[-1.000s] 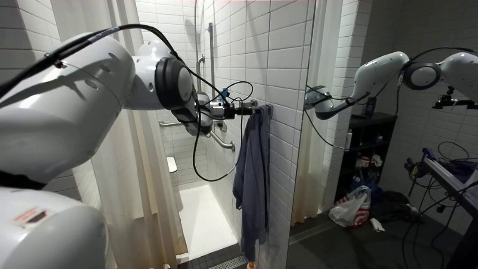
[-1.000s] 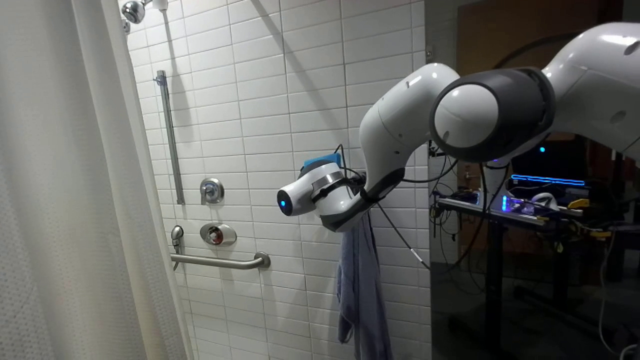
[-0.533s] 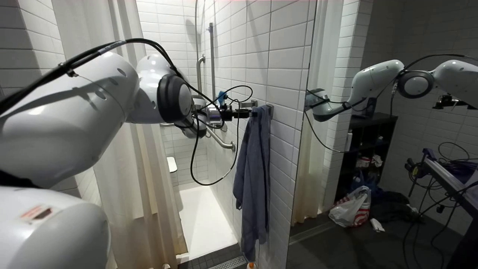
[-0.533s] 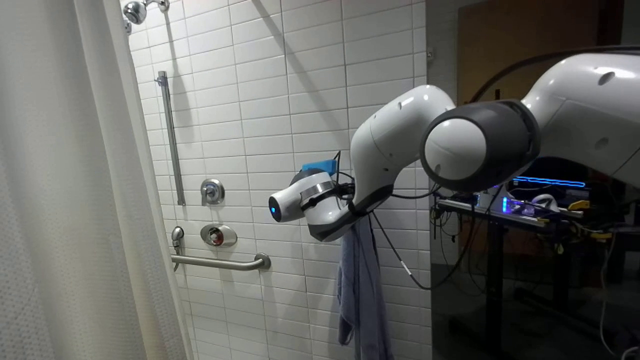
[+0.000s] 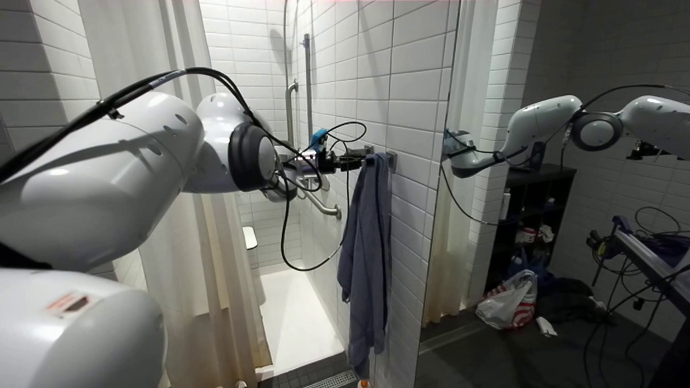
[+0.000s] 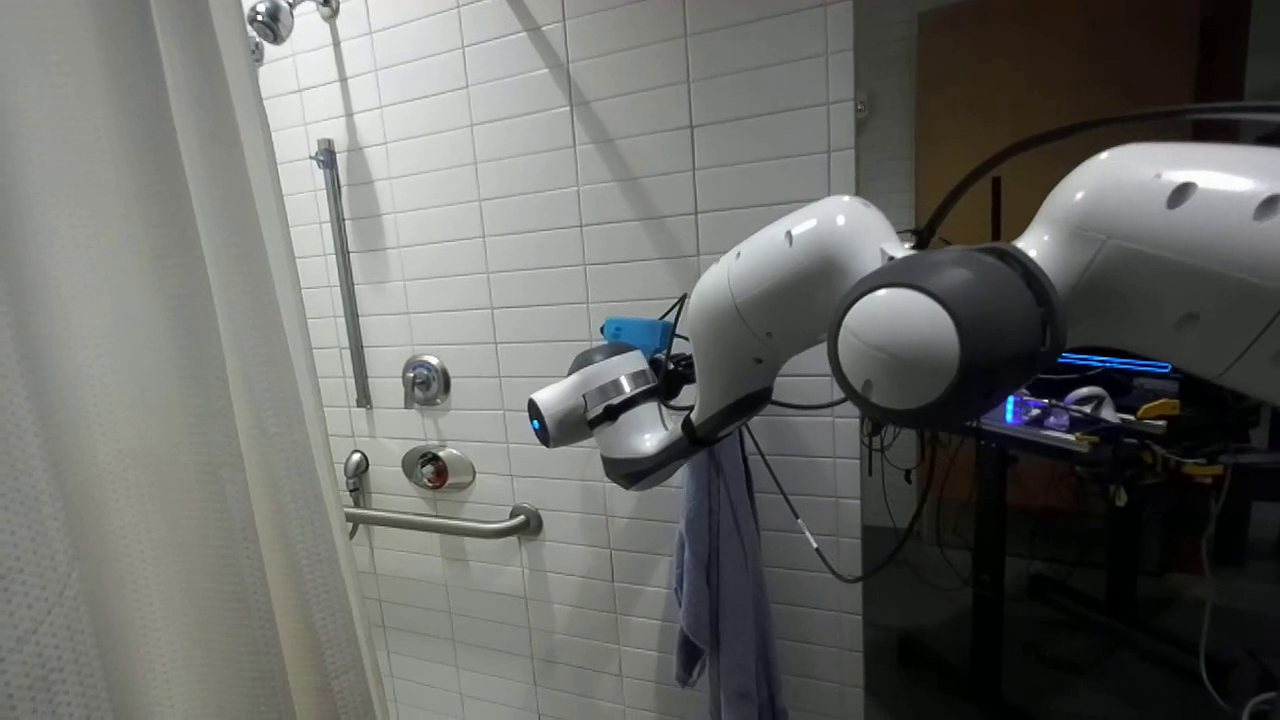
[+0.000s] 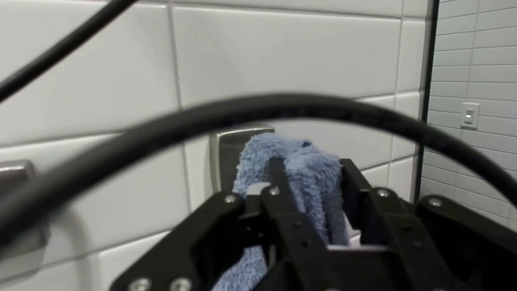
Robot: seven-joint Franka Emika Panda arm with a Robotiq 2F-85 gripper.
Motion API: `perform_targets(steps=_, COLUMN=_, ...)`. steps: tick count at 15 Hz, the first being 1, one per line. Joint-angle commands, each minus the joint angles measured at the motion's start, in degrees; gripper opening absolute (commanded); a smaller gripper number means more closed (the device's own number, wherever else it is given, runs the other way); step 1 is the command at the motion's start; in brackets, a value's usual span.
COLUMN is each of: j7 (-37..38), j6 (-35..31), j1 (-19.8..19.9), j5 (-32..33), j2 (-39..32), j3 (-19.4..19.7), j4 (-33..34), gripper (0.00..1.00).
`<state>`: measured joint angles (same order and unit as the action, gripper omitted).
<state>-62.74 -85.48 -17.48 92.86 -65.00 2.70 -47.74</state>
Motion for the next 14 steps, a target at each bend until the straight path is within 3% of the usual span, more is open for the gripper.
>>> perform_targets(steps=1, j7=1.0, j6=6.9, j1=-2.7, j5=0.6, j2=-4.4, j3=1.3, j4=7.7, gripper=0.1)
perform_targets(steps=7, j7=-1.1, j6=10.0, j1=-3.4, j5=1.1, j2=-8.8, j3=1.4, j4=14.7, gripper=0.1)
perform_targets(steps=9, j7=1.7, j6=11.8, j1=-3.6, j5=1.5, j2=-10.5, j3=2.2, j4=16.8, gripper=0.1)
perform_targets(steps=10, j7=2.5, j6=11.1, j1=-3.3, j5=2.2, j2=-11.0, j3=2.7, j4=17.6, gripper=0.2)
perform_targets(steps=11, j7=2.9, j6=11.4, j1=-3.3, j5=2.1, j2=-11.4, j3=2.6, j4=17.4, gripper=0.1)
perform_targets(steps=14, j7=5.8, j6=12.2, j1=-4.0, j5=3.4, j2=-12.9, j3=3.3, j4=18.8, gripper=0.1)
